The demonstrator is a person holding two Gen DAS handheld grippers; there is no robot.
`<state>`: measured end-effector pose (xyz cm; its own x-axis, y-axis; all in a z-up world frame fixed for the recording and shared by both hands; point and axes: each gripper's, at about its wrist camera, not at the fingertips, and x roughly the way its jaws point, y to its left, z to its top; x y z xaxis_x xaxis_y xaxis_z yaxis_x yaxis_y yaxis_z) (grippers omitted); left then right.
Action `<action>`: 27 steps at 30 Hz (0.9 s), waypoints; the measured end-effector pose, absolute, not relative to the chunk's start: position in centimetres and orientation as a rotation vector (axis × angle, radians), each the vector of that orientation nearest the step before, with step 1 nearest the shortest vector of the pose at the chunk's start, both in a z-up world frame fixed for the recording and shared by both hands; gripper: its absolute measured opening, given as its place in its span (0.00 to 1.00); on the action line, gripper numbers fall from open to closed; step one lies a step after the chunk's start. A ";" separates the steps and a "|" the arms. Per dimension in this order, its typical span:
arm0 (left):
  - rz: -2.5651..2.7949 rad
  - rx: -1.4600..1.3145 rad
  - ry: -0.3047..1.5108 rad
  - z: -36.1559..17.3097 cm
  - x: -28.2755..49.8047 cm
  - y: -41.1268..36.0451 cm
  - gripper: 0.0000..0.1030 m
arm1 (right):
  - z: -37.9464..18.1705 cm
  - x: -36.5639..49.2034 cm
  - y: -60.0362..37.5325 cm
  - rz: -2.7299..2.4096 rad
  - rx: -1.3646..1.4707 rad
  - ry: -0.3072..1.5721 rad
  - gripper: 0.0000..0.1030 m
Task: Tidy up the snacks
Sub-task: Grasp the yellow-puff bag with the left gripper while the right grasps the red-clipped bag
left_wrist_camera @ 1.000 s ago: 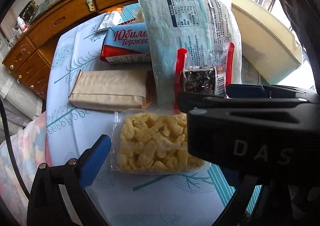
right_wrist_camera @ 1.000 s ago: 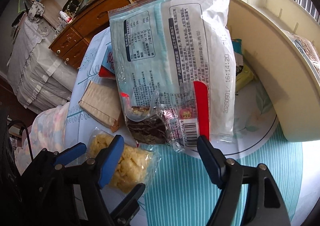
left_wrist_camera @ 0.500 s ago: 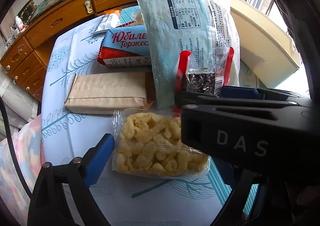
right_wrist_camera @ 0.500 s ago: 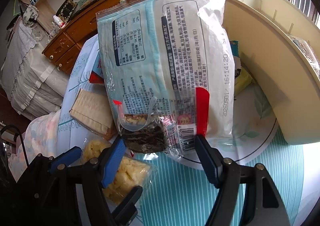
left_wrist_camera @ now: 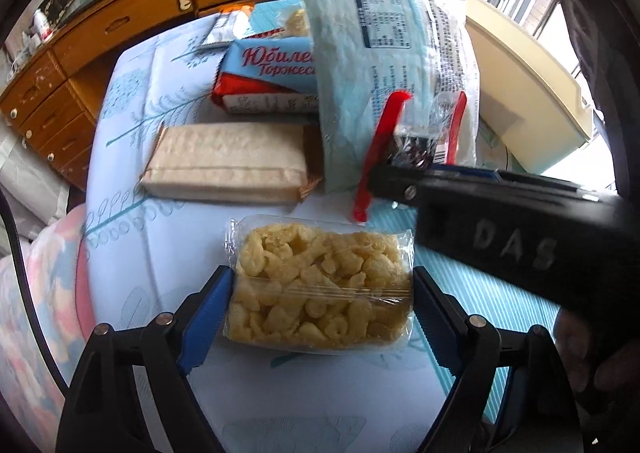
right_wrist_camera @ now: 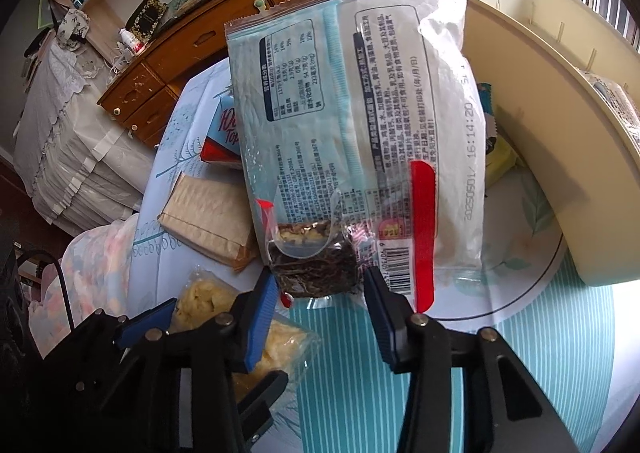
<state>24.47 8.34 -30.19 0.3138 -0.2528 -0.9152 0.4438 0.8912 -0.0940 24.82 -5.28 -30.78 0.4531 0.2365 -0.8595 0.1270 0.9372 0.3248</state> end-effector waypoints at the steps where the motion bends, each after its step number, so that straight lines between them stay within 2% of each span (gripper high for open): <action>1: -0.457 0.183 1.172 -30.1 24.4 8.6 0.83 | -30.7 24.8 -5.3 0.070 0.368 1.100 0.40; 14: -0.398 0.159 1.165 -26.1 22.6 11.1 0.83 | -28.9 22.9 -5.6 0.085 0.413 1.114 0.39; 27: -0.325 0.114 1.121 -20.7 20.5 12.5 0.83 | -24.4 20.0 -7.3 0.136 0.412 1.074 0.39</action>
